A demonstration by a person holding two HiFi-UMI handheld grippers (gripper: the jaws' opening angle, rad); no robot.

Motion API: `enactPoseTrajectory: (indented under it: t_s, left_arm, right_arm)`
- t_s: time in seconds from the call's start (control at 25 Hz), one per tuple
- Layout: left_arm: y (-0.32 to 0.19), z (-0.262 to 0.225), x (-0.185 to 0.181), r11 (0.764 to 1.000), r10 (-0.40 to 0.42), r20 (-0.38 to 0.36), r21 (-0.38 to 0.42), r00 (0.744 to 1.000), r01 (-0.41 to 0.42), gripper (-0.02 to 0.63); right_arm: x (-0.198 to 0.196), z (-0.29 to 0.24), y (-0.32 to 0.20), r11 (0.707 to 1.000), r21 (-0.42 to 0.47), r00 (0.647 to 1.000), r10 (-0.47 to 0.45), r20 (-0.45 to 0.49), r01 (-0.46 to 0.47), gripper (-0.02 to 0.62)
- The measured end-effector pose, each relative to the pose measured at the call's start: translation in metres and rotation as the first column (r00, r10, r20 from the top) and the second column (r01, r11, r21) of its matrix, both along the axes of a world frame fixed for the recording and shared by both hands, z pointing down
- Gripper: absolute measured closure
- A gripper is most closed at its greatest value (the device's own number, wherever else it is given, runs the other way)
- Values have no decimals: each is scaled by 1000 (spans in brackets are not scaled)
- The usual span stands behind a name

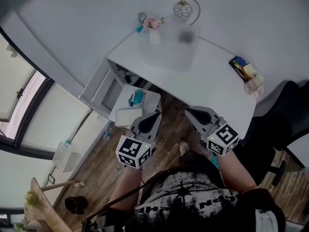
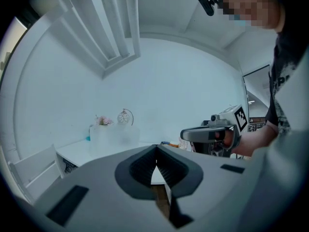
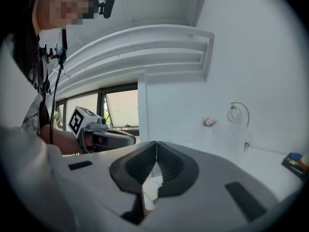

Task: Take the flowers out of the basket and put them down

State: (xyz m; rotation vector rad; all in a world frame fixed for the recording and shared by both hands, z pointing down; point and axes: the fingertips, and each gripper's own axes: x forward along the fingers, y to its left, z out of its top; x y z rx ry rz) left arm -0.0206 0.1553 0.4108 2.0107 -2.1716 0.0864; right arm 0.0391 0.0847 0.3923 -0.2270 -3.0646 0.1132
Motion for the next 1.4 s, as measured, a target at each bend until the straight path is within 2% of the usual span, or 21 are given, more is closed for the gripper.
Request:
enactPoseTrajectory:
  t_s: [0.24,0.56,0.72,0.88,1.16,1.4]
  left_arm:
    - [-38,-8,-35,999,-44,0,-1,999,44,594]
    - [-88,-23,-68,995,-104,-6,7,995,104,594]
    - [-115,-13,-81,992,-124,7,-24,992,124,594]
    - [-138,-1,-91,988,-142,5,-57,990,142,594]
    - [-161,3,-118,980,-191,2,-59,982,191,594]
    - [-176,1,-138,981,-189,-12,-48,982,188,594]
  right_arm:
    - [-35,-3,-40,999,20,999,-40,2,40,578]
    - [-69,-8,-92,995,4,995,-100,3,100,578]
    - [-93,-5,-120,988,70,991,-135,-4,135,578]
    - [-113,-3,-144,985,78,988,-151,-6,151,578]
    - [-138,13,-171,983,53,984,-174,-32,175,578]
    - [-157,12,-184,985,41,985,-168,-30,169,578]
